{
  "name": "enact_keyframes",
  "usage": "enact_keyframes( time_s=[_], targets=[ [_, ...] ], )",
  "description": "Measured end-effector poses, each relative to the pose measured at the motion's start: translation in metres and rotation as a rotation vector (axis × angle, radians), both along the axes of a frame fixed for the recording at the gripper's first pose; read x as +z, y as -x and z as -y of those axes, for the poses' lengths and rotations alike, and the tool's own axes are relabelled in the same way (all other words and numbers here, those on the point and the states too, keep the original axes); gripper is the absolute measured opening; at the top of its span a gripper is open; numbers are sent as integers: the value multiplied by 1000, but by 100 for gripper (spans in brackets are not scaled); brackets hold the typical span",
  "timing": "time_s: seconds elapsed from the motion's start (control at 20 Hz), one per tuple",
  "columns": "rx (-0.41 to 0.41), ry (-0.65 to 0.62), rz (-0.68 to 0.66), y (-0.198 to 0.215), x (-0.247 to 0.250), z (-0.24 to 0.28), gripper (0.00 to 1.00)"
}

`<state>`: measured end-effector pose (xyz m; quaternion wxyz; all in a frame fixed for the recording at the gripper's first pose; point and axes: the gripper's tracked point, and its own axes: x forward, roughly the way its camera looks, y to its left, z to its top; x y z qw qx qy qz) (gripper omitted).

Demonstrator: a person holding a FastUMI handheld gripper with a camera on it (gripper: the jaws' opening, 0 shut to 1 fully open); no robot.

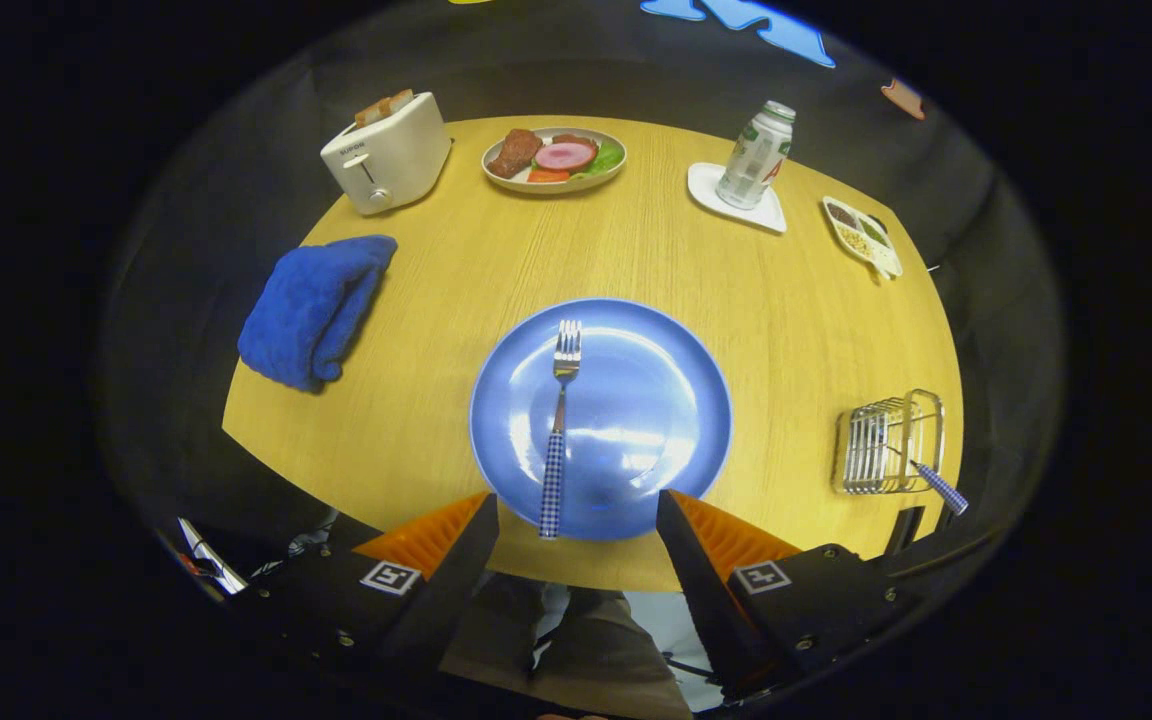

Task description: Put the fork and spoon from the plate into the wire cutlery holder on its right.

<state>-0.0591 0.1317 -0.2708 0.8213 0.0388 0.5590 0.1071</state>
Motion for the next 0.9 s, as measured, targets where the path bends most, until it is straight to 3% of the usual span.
enact_keyframes(
  time_s=[0.35, 0.45, 0.5, 0.6, 0.65, 0.9],
  targets=[
    [-14, 5, -78, -6, -38, -12, 95],
    [5, 9, -97, -6, -45, -13, 76],
    [13, 14, -95, -7, -49, -15, 73],
    [11, 11, -102, -8, -52, -15, 38],
    [14, 18, -122, -6, -57, -14, 34],
    [16, 9, -157, -4, -66, -17, 35]
  ],
)
